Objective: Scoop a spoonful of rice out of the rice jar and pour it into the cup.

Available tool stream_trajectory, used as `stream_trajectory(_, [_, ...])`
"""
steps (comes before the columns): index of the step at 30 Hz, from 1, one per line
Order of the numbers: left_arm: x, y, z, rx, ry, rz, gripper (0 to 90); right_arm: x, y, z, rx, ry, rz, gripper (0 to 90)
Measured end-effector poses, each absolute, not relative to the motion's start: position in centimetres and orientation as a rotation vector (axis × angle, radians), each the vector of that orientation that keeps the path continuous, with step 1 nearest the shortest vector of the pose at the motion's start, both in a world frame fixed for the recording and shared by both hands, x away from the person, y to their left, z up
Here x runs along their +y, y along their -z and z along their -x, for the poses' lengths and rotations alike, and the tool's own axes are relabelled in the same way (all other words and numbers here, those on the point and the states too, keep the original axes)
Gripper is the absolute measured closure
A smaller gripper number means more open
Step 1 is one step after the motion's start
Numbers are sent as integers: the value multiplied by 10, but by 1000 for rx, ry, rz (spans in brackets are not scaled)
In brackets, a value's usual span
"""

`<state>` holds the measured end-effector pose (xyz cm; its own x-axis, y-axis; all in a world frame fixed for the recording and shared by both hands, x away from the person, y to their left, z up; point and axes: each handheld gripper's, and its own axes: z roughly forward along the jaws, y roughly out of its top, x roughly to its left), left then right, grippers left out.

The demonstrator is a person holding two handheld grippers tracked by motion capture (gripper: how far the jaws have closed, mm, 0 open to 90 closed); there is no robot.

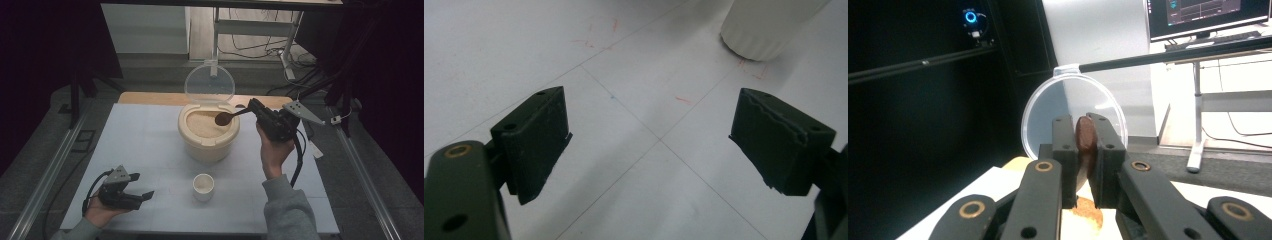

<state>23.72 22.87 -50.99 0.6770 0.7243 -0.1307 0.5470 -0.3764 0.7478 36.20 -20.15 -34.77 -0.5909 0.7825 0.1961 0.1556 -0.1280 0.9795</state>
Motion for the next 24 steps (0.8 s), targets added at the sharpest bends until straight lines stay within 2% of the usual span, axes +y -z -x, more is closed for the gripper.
stream_trajectory(24, [230, 511, -238, 987, -270, -2080, 156, -182, 346, -368, 1717, -1597, -946, 838])
